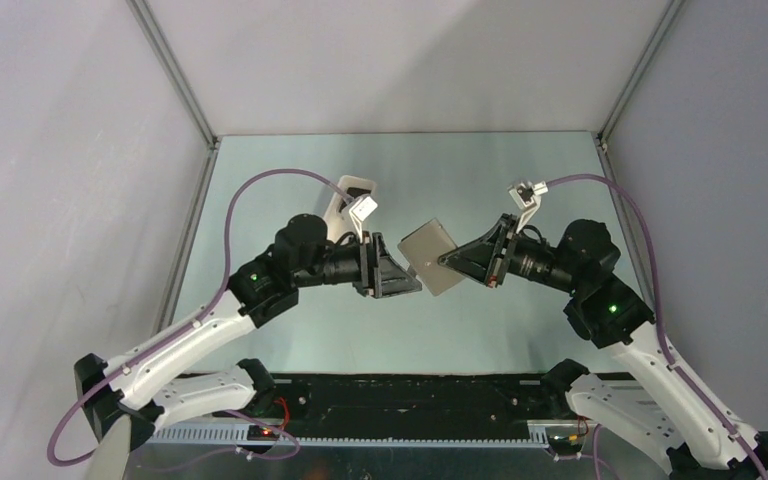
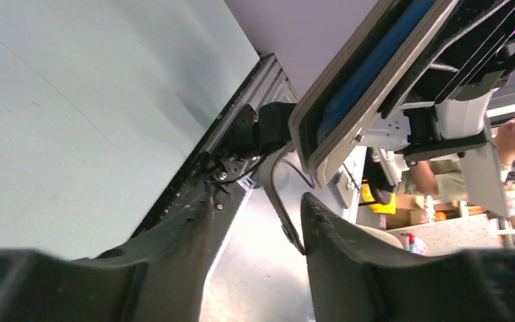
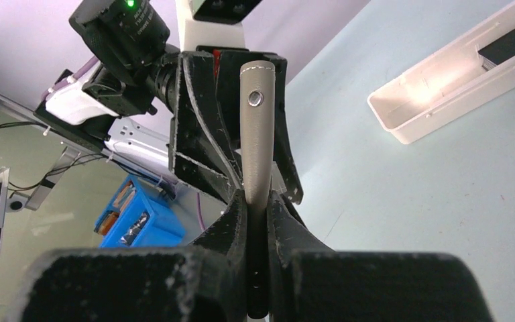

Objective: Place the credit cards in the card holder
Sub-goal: Open the card holder.

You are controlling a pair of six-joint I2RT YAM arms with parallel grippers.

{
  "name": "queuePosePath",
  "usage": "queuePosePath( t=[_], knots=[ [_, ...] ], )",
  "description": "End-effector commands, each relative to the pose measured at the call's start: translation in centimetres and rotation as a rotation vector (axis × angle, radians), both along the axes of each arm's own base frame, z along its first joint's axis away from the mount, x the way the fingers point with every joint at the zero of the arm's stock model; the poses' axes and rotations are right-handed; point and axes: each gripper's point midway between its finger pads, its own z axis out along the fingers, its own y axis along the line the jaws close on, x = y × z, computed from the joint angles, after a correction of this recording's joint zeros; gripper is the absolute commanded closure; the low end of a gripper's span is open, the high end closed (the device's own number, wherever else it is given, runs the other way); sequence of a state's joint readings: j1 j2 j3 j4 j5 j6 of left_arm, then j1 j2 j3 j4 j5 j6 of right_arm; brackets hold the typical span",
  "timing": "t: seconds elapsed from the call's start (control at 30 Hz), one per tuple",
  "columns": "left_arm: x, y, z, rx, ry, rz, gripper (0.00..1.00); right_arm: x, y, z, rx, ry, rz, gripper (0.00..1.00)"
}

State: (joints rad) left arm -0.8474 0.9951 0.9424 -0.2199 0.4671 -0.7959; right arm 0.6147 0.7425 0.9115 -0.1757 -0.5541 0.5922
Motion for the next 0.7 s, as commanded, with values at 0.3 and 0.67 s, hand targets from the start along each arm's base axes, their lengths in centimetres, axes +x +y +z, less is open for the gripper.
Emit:
queuePosePath(
  t=[0.3,0.67],
  knots=[
    [0.3,0.7,3.0,-0.117,-0.093,0.057,1.00,0.8,-0.8,0.5,0.018,0.018,-0.040,0.86],
    [2.8,3.9,-1.8,0.204,0.030,0.268,1.00,5.6,-4.2,-7.1,-0.212,0.186,-0.323,0.01]
  ],
)
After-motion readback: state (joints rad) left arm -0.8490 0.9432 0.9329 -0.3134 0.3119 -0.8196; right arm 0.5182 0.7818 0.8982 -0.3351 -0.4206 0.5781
